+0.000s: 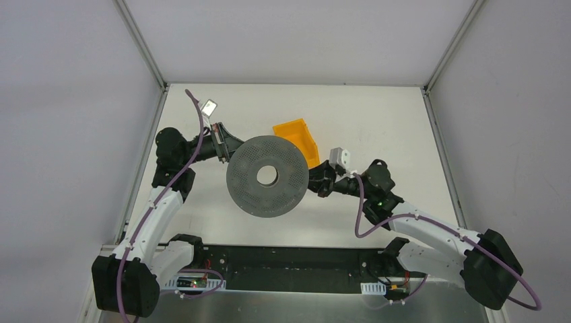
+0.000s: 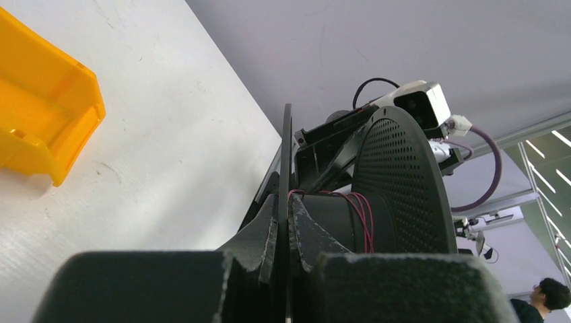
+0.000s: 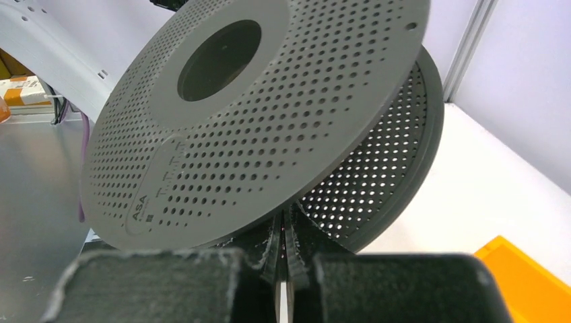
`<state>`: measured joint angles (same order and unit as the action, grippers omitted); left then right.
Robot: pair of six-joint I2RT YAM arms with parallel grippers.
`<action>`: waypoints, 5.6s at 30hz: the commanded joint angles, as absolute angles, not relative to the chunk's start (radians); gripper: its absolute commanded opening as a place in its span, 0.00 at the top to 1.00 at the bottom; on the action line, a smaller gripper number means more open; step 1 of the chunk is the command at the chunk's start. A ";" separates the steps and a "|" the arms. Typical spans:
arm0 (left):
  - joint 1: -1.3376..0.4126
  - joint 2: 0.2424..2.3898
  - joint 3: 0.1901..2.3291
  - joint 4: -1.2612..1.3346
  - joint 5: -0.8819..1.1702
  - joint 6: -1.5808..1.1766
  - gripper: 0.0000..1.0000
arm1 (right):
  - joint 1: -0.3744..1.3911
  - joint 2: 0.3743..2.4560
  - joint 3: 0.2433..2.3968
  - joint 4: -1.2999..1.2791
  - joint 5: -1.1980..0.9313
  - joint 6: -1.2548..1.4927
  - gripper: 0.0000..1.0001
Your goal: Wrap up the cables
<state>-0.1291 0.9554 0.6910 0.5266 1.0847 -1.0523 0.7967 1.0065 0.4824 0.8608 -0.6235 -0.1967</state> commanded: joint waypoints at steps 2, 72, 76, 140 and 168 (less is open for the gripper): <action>-0.119 0.945 0.707 0.586 1.002 -1.108 1.00 | 0.835 1.026 0.475 1.100 -0.628 -0.224 1.00; -0.118 0.840 0.626 0.638 0.828 -1.282 1.00 | 0.876 0.711 0.447 0.508 -0.279 -0.167 0.58; -0.110 0.823 0.650 0.536 0.793 -1.255 1.00 | 0.873 0.672 0.485 0.333 -0.268 -0.181 0.53; 0.225 1.927 1.238 -0.260 0.803 -0.553 0.77 | 0.874 0.624 0.586 -0.043 -0.087 -0.133 0.01; 0.277 1.808 1.093 -0.356 0.769 -0.495 0.65 | 0.874 0.613 0.573 -0.048 -0.088 -0.134 0.01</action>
<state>0.2573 1.8751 1.1183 -0.3187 0.7578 -0.5266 0.8749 0.6228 0.5735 -0.0666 -0.0860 -0.1242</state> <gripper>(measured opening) 0.356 0.993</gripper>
